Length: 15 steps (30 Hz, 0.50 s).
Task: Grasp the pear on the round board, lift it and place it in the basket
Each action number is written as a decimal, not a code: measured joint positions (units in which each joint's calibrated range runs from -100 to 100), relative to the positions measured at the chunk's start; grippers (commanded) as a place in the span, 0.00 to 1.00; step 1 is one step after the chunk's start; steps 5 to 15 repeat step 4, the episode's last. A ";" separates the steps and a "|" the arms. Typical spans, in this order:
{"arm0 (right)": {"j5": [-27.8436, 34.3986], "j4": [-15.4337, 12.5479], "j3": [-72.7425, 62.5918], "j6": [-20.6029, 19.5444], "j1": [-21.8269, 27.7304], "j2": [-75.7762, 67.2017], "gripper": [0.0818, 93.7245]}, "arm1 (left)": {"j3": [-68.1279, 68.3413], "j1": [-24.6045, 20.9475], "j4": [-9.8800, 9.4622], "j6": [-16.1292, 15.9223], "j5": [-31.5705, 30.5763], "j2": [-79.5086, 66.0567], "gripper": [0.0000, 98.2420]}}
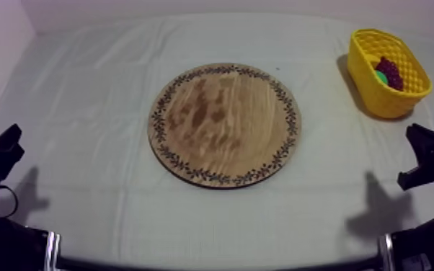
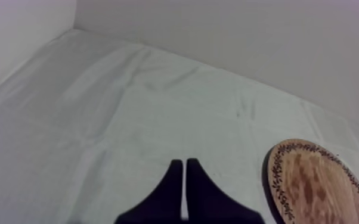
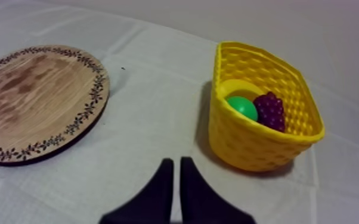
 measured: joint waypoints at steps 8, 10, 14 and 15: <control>0.00 0.00 0.00 -0.05 0.00 0.00 0.01 | 0.00 0.00 0.00 0.00 0.00 0.00 0.00; 0.00 0.00 0.00 -0.05 0.00 0.00 0.01 | 0.00 0.00 0.00 0.00 0.00 0.00 0.00; 0.00 0.00 0.00 -0.05 0.00 0.00 0.01 | 0.00 0.00 0.00 0.00 0.00 0.00 0.00; 0.00 0.00 0.00 -0.05 0.00 0.00 0.01 | 0.00 0.00 0.00 0.00 0.00 0.00 0.00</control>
